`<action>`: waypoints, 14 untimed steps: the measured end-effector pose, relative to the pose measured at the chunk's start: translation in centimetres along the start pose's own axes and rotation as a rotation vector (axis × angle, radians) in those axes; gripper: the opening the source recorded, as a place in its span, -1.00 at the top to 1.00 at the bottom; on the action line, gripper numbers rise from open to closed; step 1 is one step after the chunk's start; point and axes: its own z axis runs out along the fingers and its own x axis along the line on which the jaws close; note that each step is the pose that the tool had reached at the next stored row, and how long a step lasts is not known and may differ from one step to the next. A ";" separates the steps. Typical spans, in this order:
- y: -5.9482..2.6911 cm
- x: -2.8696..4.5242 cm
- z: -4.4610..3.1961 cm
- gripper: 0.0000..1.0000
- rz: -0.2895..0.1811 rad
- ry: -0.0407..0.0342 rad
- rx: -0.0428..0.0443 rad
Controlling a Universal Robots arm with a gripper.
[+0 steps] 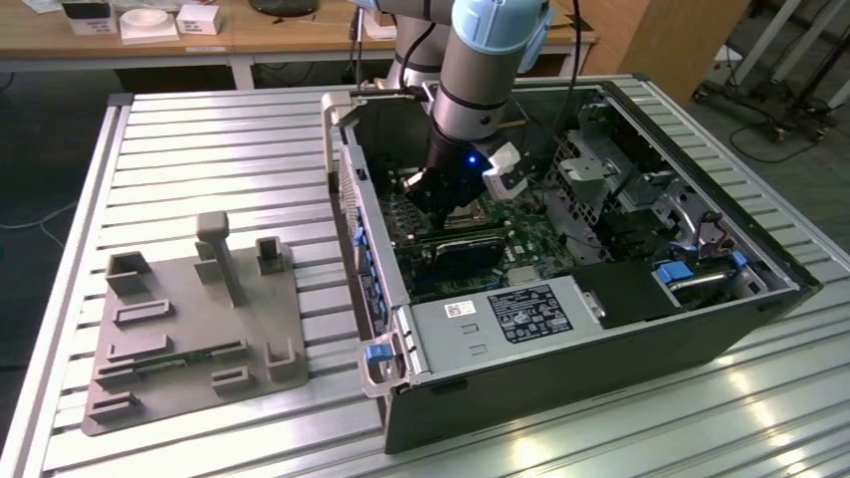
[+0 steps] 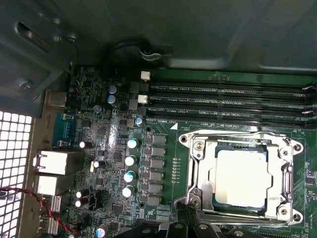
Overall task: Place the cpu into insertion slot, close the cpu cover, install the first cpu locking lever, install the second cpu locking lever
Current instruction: 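Install the second cpu locking lever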
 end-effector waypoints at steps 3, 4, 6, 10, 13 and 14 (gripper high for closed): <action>-0.01 0.00 -0.01 0.80 0.000 0.0003 0.0003; -0.01 0.00 -0.01 0.80 0.000 0.0004 0.0004; -0.01 0.00 0.04 0.80 0.000 0.0003 0.0003; -0.02 0.00 0.09 0.80 0.000 0.0004 0.0003; -0.02 0.00 0.13 0.80 0.000 0.0006 0.0021; -0.03 0.00 0.15 0.80 0.000 0.0005 0.0021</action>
